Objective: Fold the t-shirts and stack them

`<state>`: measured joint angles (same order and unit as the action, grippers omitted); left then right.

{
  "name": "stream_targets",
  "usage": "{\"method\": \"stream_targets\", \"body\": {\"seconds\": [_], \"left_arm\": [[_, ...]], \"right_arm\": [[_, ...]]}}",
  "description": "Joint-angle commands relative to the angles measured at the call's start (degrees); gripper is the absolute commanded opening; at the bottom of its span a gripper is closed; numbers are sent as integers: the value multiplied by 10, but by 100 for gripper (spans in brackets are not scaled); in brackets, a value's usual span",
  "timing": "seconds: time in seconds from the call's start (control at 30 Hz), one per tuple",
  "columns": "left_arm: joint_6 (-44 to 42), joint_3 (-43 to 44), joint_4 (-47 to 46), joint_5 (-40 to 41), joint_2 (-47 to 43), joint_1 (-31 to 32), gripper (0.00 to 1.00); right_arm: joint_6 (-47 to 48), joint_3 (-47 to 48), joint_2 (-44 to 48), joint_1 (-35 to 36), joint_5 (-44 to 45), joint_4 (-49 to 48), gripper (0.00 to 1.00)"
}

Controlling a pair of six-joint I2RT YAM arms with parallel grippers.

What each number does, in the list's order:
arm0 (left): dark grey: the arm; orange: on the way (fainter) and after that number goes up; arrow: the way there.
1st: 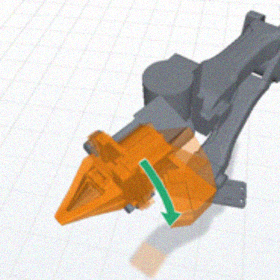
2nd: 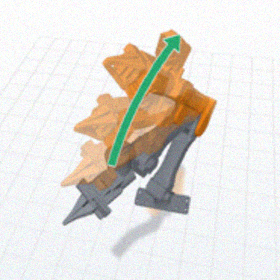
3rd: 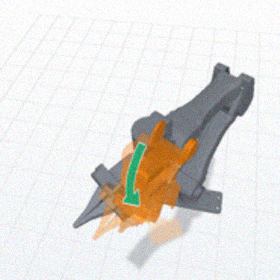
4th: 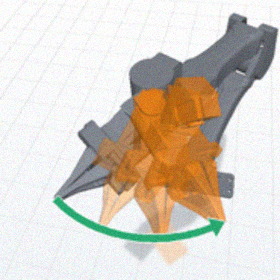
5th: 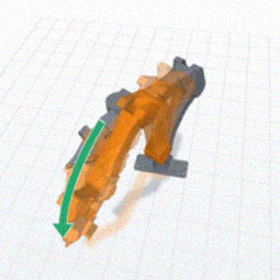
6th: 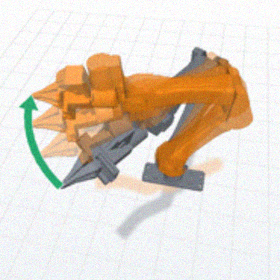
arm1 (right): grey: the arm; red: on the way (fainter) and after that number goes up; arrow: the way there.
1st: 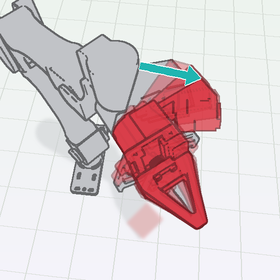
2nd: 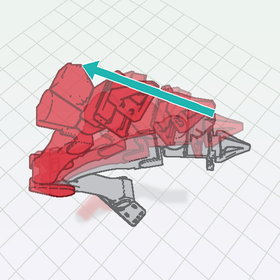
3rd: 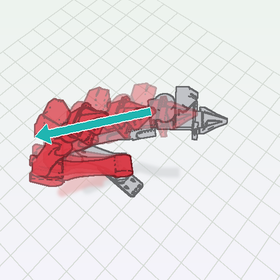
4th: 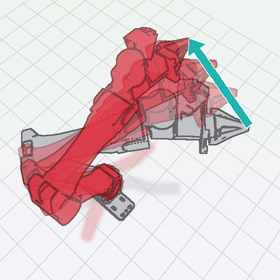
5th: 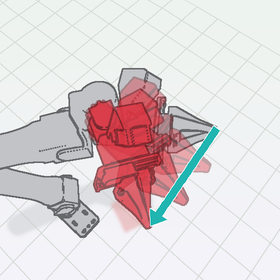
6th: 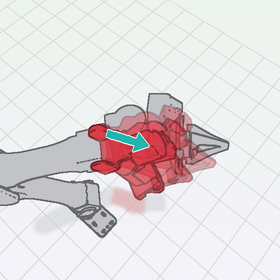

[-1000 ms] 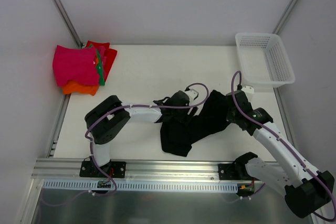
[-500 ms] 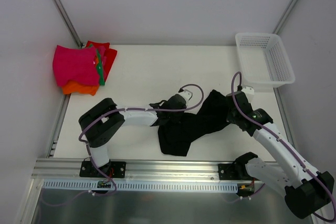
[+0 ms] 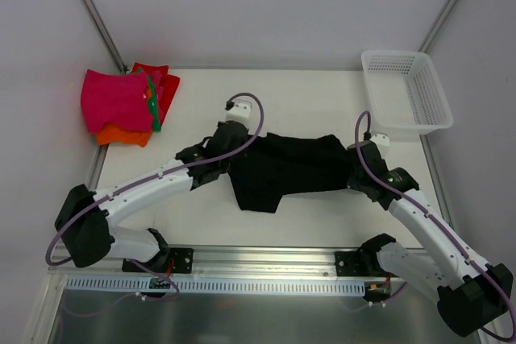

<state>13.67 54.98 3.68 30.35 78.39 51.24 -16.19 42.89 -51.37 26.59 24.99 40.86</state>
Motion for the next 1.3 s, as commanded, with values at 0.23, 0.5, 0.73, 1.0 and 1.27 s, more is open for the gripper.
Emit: {"method": "stream_targets", "body": {"seconds": [0.23,0.5,0.73,1.0,1.27], "left_arm": [[-31,39,99,112,-152,-79,0],[9,60,158,214,-172,-88,0],[20,87,183,241,-227,-104,0],[20,108,187,251,-285,-104,0],[-5,158,198,214,-254,-104,0]], "right_arm": [[10,-2,-3,-5,1,-10,1],[13,-11,10,-6,9,-10,0],[11,-14,13,-6,4,-10,1],[7,-16,16,-6,2,-3,8],[-4,-2,11,-7,8,4,89]]}}
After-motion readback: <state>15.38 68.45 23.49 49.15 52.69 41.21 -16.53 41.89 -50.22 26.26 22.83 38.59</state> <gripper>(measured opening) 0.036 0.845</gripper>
